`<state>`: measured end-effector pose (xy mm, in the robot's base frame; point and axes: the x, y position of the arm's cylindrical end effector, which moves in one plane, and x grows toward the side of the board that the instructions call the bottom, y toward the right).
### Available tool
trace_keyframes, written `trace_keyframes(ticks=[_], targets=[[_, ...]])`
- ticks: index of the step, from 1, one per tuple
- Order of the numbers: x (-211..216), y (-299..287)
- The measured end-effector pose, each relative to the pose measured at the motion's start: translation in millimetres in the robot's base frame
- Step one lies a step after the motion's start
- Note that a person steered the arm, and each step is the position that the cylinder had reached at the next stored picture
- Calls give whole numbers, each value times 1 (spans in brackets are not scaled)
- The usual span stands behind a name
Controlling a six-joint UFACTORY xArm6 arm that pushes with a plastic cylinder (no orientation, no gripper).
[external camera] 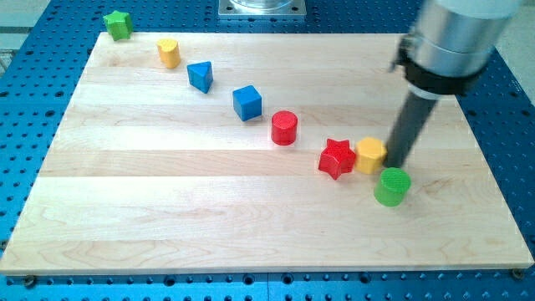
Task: Push the hexagon closely to the red blocks
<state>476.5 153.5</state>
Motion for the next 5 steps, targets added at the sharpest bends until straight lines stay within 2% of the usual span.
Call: trace_keyframes(ticks=[1, 2, 3, 5], targets=[[11, 5], [10, -18], [-5, -65], [37, -61]])
